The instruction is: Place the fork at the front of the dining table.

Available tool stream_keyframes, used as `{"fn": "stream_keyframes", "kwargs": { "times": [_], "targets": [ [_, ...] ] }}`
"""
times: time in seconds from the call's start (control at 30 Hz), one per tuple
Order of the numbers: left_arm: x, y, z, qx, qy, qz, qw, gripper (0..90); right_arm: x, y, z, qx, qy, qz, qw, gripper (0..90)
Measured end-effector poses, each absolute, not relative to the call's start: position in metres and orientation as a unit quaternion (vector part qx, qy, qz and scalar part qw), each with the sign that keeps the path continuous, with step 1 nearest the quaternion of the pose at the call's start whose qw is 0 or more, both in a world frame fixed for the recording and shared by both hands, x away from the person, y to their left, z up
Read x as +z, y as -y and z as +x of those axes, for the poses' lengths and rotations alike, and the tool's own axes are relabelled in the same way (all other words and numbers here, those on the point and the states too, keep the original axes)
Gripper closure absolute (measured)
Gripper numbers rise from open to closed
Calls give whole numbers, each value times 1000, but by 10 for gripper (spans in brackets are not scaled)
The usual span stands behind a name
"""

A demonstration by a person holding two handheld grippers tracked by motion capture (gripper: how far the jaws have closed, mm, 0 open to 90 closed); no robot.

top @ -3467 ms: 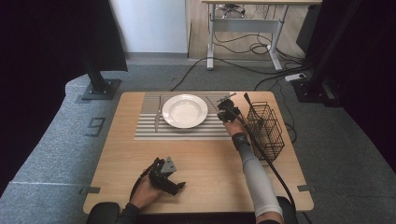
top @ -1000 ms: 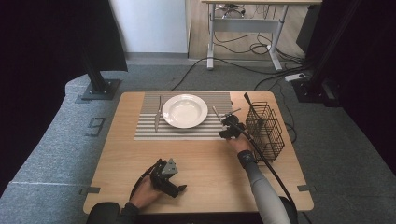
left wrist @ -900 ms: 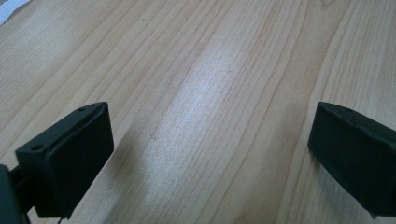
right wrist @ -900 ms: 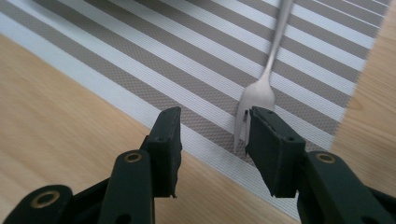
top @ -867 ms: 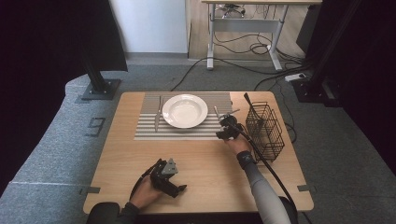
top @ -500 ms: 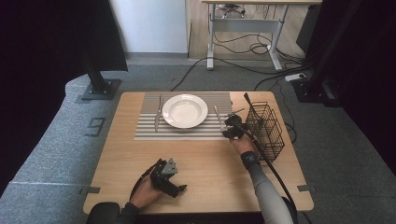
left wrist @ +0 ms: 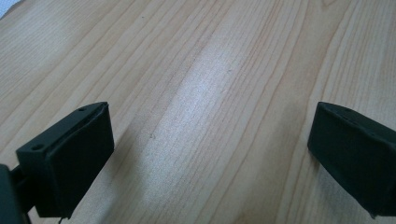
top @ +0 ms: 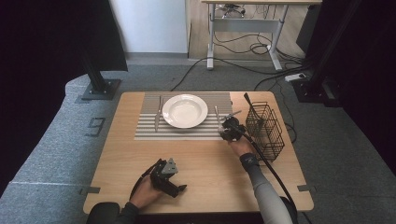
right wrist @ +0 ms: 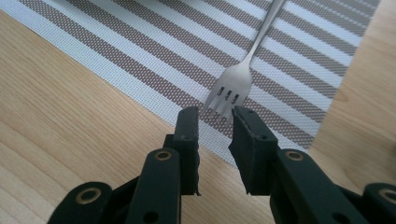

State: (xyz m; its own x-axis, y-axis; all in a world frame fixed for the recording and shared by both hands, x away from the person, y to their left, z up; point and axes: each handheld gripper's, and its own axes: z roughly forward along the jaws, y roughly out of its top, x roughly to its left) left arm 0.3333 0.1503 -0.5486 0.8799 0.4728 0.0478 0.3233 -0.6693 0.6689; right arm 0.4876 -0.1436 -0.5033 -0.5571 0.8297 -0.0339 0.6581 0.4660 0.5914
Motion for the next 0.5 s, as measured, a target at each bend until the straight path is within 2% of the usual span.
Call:
{"fn": "stream_keyframes", "kwargs": {
  "times": [0.5],
  "targets": [
    [-549,-150,334,106,-222,907,342,1,-516,133,513,289,-830,451,156,702]
  ]
}}
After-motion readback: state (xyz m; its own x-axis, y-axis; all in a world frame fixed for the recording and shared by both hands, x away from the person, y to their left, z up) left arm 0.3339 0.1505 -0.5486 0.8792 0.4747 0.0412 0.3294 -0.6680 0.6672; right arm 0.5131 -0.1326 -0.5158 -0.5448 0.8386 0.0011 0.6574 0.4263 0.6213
